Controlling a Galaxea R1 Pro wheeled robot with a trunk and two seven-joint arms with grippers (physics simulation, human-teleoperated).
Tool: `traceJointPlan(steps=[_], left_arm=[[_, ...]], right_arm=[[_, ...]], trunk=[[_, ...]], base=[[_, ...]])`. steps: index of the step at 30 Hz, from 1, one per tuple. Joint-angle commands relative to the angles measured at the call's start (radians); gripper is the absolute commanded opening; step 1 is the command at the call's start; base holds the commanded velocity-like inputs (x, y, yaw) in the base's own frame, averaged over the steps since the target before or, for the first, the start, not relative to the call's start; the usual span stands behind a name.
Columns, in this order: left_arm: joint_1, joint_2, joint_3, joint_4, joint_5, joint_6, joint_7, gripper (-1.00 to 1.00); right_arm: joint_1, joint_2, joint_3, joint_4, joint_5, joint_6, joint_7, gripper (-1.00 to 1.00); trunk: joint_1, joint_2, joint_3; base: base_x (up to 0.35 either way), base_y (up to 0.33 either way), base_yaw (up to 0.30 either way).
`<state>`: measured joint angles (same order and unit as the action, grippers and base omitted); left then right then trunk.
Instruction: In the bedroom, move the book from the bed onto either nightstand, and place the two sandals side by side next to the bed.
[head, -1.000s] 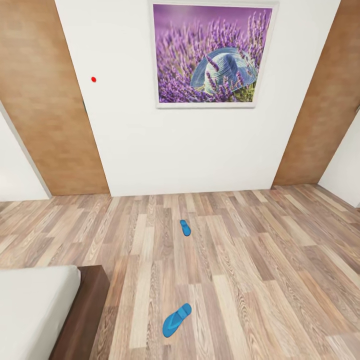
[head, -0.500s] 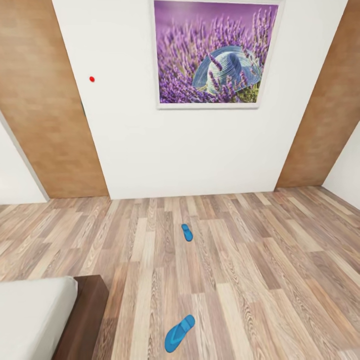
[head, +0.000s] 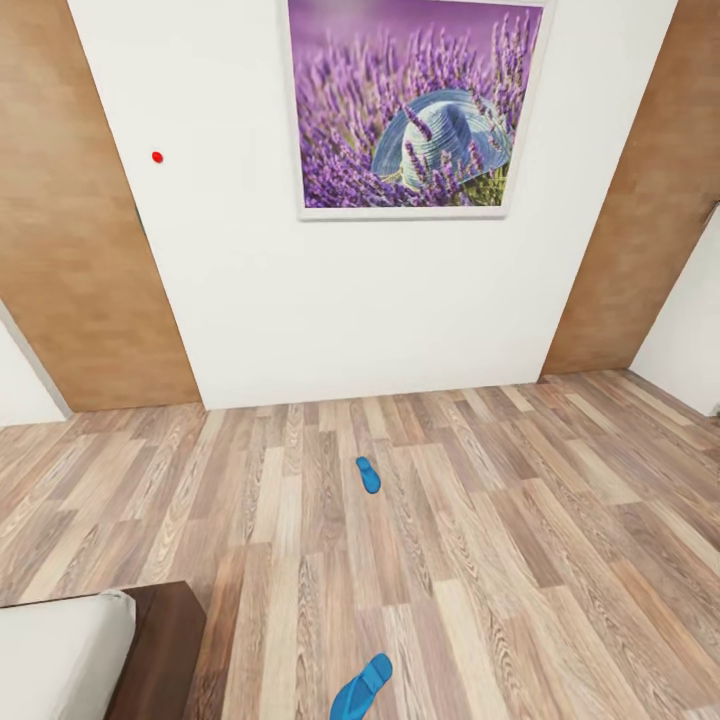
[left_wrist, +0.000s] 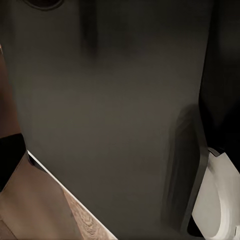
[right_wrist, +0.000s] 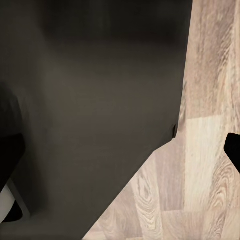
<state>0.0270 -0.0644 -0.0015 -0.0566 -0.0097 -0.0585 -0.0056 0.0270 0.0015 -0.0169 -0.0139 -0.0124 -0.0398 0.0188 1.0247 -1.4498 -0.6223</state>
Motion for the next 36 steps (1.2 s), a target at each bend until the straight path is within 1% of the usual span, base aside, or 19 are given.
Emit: traceJointPlan(steps=[1, 24, 30, 36], left_arm=[[0.001, 0.0, 0.0, -0.002, -0.001, -0.001, -0.001, 1.0], [0.001, 0.0, 0.0, -0.002, -0.001, -0.001, -0.001, 1.0], [0.001, 0.0, 0.0, -0.002, -0.001, -0.001, -0.001, 1.0], [0.001, 0.0, 0.0, -0.002, -0.001, -0.001, -0.001, 1.0]], right_arm=[[0.001, 0.0, -0.001, -0.001, -0.001, -0.002, 0.002, 1.0], [0.001, 0.0, 0.0, -0.001, -0.001, -0.003, 0.002, 1.0], [0.001, 0.0, -0.001, -0.001, -0.001, -0.003, 0.002, 1.0], [0.001, 0.0, -0.002, -0.001, -0.002, -0.003, 0.002, 1.0]], trunk=[[0.0, 0.0, 0.0], [0.0, 0.0, 0.0], [0.0, 0.0, 0.0], [0.0, 0.0, 0.0]], base=[[0.124, 0.075, -0.033], [0.1, 0.072, -0.021], [0.092, 0.071, -0.114], [0.084, 0.068, -0.219]])
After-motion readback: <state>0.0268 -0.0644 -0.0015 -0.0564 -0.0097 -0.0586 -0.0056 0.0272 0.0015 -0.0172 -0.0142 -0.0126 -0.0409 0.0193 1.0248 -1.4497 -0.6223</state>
